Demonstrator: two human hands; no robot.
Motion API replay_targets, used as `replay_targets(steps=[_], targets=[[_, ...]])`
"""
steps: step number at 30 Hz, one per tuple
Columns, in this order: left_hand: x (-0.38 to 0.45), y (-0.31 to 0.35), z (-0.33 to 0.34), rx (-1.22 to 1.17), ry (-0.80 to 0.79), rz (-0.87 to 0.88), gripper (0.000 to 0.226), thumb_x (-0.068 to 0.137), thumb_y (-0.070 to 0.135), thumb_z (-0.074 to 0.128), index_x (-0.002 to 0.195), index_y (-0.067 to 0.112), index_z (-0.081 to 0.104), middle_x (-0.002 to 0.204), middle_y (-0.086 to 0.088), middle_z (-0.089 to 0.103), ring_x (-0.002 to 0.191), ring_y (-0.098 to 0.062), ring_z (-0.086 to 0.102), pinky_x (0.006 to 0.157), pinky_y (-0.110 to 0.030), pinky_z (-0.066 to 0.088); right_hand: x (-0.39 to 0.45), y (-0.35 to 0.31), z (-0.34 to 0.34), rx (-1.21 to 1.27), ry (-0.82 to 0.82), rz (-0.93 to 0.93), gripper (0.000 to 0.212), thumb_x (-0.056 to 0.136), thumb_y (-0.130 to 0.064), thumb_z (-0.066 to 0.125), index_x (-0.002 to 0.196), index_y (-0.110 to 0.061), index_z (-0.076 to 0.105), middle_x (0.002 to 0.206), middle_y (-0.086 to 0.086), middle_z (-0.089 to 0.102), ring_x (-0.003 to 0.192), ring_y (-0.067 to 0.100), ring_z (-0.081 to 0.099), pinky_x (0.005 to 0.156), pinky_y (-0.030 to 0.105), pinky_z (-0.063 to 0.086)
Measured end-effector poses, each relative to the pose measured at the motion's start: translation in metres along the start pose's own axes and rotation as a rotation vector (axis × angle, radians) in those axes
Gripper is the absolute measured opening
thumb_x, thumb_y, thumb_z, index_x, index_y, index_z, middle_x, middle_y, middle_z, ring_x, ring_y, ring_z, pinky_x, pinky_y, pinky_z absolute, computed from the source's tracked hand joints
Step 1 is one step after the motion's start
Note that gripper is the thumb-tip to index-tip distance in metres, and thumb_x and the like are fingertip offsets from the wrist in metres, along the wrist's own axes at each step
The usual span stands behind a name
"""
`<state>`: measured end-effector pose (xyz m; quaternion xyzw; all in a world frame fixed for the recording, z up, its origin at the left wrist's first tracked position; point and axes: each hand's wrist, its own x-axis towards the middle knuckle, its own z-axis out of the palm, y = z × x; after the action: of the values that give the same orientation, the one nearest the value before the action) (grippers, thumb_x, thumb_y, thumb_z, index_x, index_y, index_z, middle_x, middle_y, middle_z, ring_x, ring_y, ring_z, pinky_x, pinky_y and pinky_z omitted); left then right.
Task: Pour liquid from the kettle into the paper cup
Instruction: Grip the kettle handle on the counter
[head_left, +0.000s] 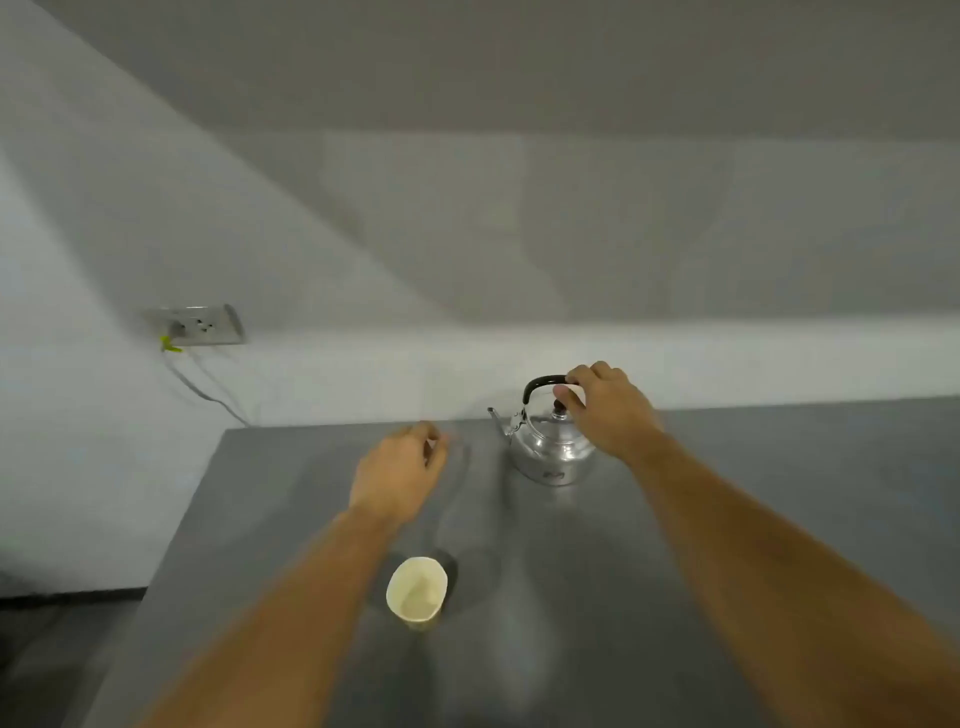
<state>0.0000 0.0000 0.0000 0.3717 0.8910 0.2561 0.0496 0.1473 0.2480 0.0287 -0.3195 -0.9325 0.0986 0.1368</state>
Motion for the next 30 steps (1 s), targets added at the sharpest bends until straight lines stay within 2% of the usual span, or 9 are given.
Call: replay_targets(steps=[4,7,10,13,18,20,23,30], targets=[[0.007,-0.012,0.011,0.0,-0.008,-0.059,0.029,0.103,0.046,0.045,0.108,0.026,0.067,0.1,0.004,0.073,0.091,-0.025,0.069,0.074,-0.034,0.053,0.025,0.013,0.013,-0.042,-0.106,0.036,0.049,0.103,-0.047,0.045,0.139,-0.015,0.05,0.138,0.009,0.051,0.125,0.029,0.045,0.099,0.047,0.047],[0.014,-0.018,0.015,-0.014,-0.005,-0.08,0.031,0.104,0.046,0.045,0.11,0.025,0.067,0.101,0.002,0.073,0.092,-0.026,0.07,0.074,-0.035,0.054,0.047,0.022,0.025,-0.055,-0.156,0.018,0.05,0.103,-0.05,0.042,0.136,-0.014,0.052,0.134,0.011,0.055,0.122,0.03,0.049,0.099,0.047,0.046],[0.016,-0.023,0.019,-0.021,-0.017,-0.114,0.033,0.104,0.048,0.044,0.112,0.025,0.066,0.102,0.003,0.074,0.091,-0.026,0.069,0.077,-0.037,0.055,0.064,0.023,0.033,0.03,-0.201,0.053,0.054,0.1,-0.059,0.037,0.114,-0.014,0.063,0.108,0.01,0.066,0.1,0.029,0.059,0.087,0.046,0.052],[0.016,-0.028,0.024,-0.03,-0.009,-0.132,0.031,0.103,0.047,0.045,0.111,0.026,0.067,0.1,0.003,0.075,0.091,-0.027,0.07,0.077,-0.037,0.056,0.077,0.026,0.04,0.101,-0.215,0.088,0.064,0.095,-0.071,0.032,0.087,-0.017,0.065,0.08,0.004,0.068,0.078,0.024,0.062,0.072,0.04,0.052],[0.015,-0.036,0.031,-0.018,-0.011,-0.161,0.028,0.103,0.046,0.048,0.111,0.028,0.067,0.099,0.003,0.075,0.092,-0.028,0.071,0.075,-0.034,0.054,0.082,0.033,0.051,0.141,-0.249,0.155,0.072,0.087,-0.081,0.032,0.065,-0.019,0.06,0.062,-0.001,0.066,0.064,0.019,0.061,0.061,0.034,0.047],[0.014,-0.039,0.033,-0.011,-0.015,-0.168,0.028,0.103,0.046,0.048,0.111,0.028,0.067,0.098,0.004,0.075,0.091,-0.027,0.071,0.074,-0.034,0.052,0.083,0.032,0.052,0.187,-0.227,0.178,0.07,0.085,-0.081,0.04,0.054,-0.02,0.054,0.045,-0.01,0.059,0.056,0.016,0.058,0.052,0.03,0.039],[0.01,-0.043,0.034,-0.018,-0.027,-0.178,0.028,0.103,0.047,0.048,0.112,0.028,0.067,0.097,0.004,0.075,0.089,-0.026,0.071,0.075,-0.035,0.055,0.084,0.03,0.051,0.227,-0.223,0.189,0.07,0.084,-0.077,0.05,0.046,-0.019,0.043,0.027,-0.012,0.044,0.046,0.015,0.05,0.046,0.029,0.031],[-0.014,-0.053,0.037,-0.089,-0.047,-0.224,0.03,0.101,0.049,0.048,0.113,0.029,0.067,0.097,0.006,0.074,0.083,-0.017,0.067,0.077,-0.034,0.056,0.062,0.024,0.042,0.207,-0.226,0.19,0.073,0.077,-0.079,0.052,0.049,-0.013,0.042,0.039,-0.002,0.04,0.044,0.018,0.046,0.045,0.03,0.032]])
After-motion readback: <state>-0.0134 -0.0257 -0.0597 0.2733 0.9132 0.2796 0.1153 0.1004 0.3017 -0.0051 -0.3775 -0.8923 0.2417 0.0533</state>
